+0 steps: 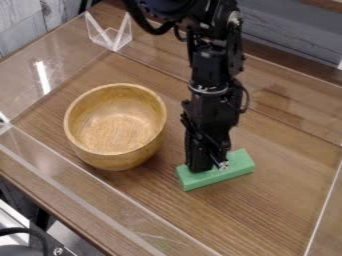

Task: Put the green block in the brown bowl

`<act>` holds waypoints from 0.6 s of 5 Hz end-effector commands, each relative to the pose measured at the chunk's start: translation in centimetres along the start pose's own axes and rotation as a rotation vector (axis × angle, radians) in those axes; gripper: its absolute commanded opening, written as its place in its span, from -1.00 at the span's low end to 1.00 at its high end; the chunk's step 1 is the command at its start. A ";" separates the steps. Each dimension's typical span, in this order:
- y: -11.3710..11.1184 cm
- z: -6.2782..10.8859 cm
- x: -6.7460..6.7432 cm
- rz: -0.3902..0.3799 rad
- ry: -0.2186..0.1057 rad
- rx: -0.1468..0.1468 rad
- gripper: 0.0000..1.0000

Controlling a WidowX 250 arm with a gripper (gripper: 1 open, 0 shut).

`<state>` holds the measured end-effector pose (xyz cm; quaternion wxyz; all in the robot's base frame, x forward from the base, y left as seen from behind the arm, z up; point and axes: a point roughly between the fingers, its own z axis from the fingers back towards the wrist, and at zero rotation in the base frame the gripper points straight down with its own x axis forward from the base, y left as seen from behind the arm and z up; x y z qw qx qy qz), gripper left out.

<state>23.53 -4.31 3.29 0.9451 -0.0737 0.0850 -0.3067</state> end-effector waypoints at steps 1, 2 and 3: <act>0.0 0.4 -0.1 0.005 -0.020 0.006 -1.00; -0.1 0.5 -0.2 0.011 -0.028 0.004 -1.00; -0.2 0.5 -0.3 0.018 -0.035 0.001 -1.00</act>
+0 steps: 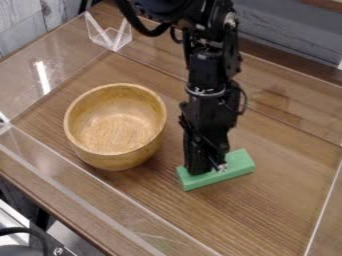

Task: Put the green block in the brown bowl

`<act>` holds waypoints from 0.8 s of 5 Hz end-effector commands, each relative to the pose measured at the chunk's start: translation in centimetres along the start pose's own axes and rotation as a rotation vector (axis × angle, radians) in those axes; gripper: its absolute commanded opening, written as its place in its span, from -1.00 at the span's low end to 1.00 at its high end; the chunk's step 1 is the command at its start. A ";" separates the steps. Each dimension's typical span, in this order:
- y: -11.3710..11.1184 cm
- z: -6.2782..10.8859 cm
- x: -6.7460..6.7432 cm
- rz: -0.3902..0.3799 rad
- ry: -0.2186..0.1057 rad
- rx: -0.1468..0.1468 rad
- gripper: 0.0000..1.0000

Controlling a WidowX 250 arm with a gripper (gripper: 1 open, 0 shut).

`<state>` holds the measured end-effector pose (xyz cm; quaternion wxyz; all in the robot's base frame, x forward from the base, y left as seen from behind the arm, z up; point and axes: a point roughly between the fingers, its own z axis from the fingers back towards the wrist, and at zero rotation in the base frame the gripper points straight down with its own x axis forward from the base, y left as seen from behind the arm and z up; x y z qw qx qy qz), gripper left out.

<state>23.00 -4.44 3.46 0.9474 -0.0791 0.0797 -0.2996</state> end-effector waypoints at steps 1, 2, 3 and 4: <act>0.0 0.7 0.0 0.018 -0.028 0.004 -1.00; -0.2 0.9 -0.2 0.030 -0.033 -0.003 -1.00; -0.5 1.2 -0.3 0.046 -0.038 -0.012 -1.00; -0.8 1.7 -0.6 0.069 -0.040 -0.027 -1.00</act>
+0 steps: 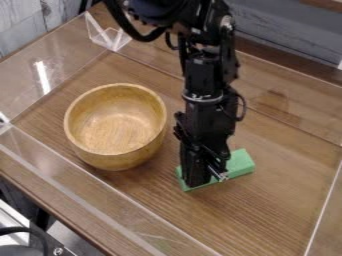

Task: Put the green block in the brown bowl

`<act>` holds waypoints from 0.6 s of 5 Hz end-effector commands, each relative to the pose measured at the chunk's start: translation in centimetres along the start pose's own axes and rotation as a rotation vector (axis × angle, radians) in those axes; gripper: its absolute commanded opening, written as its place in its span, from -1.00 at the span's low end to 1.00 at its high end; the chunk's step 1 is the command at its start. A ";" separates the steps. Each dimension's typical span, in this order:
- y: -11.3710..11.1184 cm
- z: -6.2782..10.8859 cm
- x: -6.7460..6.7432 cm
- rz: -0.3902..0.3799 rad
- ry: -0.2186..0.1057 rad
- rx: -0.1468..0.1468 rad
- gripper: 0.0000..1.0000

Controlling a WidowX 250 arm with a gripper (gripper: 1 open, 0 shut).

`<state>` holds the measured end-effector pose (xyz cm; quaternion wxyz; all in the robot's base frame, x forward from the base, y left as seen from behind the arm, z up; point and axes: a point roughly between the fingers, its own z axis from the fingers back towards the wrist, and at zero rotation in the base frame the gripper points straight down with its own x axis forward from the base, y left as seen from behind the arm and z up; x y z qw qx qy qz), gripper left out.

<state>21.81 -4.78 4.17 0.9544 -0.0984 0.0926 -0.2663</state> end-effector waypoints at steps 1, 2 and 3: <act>-0.1 1.6 0.0 0.020 -0.050 0.009 -1.00; -0.3 2.0 -0.2 0.028 -0.055 0.004 -1.00; -0.4 2.2 -0.2 0.030 -0.061 0.002 -1.00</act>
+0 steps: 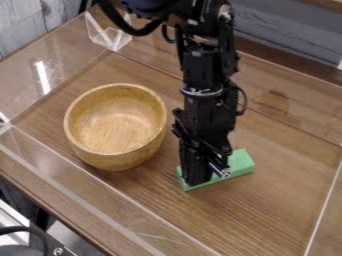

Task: Put the green block in the brown bowl

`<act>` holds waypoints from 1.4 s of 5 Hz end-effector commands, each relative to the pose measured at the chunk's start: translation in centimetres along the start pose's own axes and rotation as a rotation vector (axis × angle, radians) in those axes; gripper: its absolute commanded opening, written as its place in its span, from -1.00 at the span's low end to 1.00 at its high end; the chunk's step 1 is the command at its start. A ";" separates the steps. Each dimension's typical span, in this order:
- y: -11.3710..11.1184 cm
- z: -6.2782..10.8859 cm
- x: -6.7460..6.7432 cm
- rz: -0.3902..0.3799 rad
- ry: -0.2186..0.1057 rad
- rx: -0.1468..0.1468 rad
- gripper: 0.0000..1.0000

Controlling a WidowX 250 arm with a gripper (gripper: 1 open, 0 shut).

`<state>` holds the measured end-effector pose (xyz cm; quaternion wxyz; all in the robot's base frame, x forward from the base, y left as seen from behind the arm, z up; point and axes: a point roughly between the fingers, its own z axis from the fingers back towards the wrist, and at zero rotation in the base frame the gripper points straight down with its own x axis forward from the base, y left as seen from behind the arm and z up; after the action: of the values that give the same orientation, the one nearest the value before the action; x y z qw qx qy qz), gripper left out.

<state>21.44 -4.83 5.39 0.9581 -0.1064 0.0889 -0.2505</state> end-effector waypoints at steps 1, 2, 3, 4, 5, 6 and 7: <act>0.1 1.5 0.2 0.001 -0.052 0.017 -1.00; 0.2 1.7 0.2 -0.003 -0.056 0.020 -1.00; 0.1 1.7 0.7 -0.033 -0.056 0.028 1.00; 0.1 1.5 1.2 -0.061 -0.059 0.037 1.00; 0.1 1.3 1.6 -0.079 -0.065 0.048 1.00; 0.4 0.5 2.0 -0.102 -0.073 0.061 1.00; 0.7 -0.3 2.3 -0.125 -0.079 0.075 1.00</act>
<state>23.30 -5.28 4.04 0.9476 -0.0902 0.0489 -0.3025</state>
